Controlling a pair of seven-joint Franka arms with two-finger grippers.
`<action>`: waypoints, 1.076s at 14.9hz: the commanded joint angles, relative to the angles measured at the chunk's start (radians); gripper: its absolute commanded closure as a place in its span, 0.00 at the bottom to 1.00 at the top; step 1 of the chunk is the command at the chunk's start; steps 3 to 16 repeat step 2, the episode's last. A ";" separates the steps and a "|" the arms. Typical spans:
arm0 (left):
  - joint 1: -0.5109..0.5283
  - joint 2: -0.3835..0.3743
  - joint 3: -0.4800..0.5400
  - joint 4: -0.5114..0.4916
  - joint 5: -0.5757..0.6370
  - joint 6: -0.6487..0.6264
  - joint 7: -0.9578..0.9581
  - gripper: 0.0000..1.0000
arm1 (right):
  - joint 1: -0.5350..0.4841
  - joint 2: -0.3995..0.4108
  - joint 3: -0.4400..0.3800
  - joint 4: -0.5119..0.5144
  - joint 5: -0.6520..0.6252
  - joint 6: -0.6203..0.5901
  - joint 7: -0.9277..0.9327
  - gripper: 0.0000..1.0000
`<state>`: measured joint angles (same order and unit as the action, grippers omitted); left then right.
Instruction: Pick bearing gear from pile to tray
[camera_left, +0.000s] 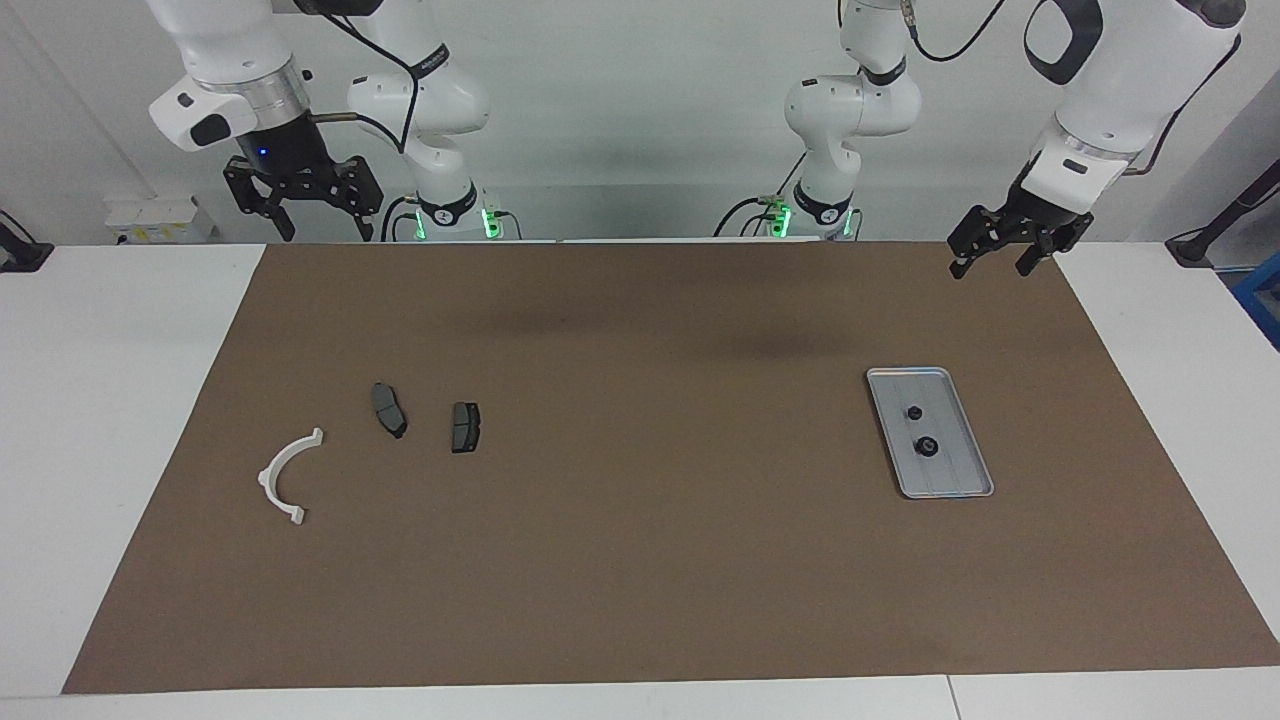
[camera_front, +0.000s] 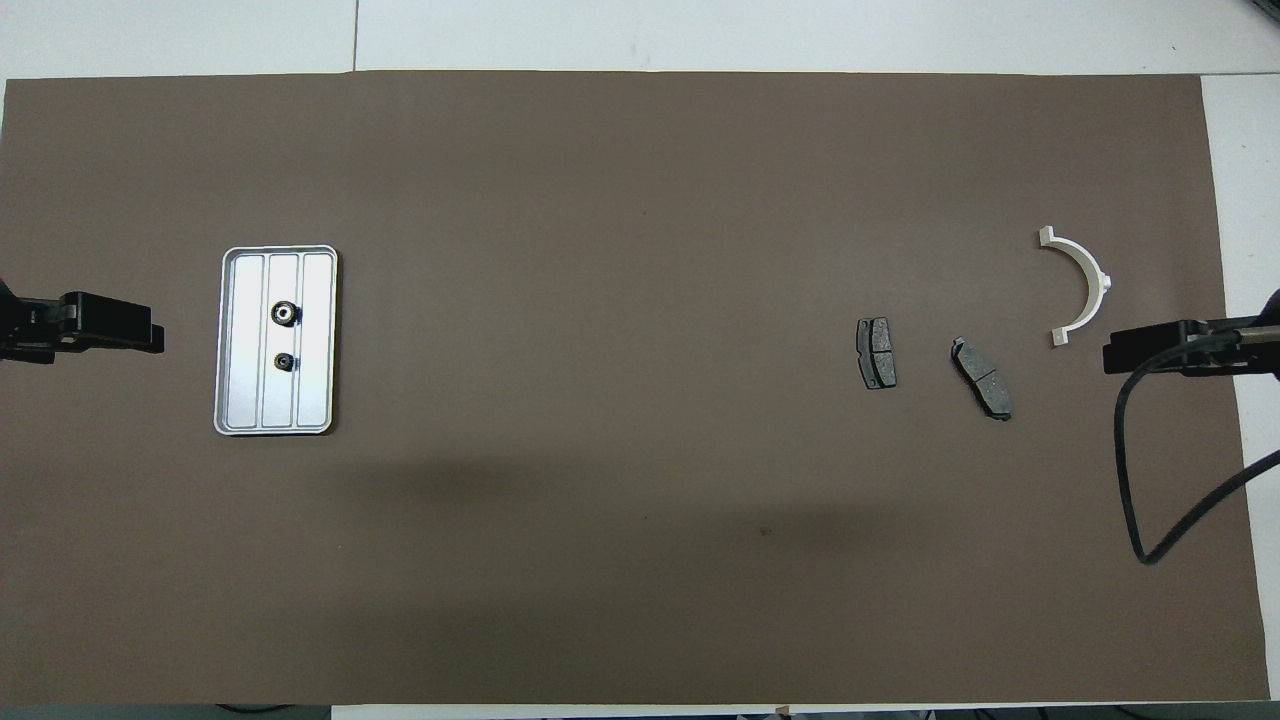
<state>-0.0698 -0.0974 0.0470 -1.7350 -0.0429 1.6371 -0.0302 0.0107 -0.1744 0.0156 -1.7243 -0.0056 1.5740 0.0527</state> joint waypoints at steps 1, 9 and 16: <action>-0.012 0.004 0.010 0.014 0.014 -0.020 0.009 0.00 | -0.017 -0.011 0.006 -0.003 0.026 -0.005 -0.025 0.00; -0.012 0.004 0.008 0.014 0.014 -0.020 0.009 0.00 | -0.017 -0.011 0.006 -0.003 0.026 -0.005 -0.025 0.00; -0.012 0.004 0.008 0.014 0.014 -0.020 0.009 0.00 | -0.017 -0.011 0.006 -0.003 0.026 -0.005 -0.025 0.00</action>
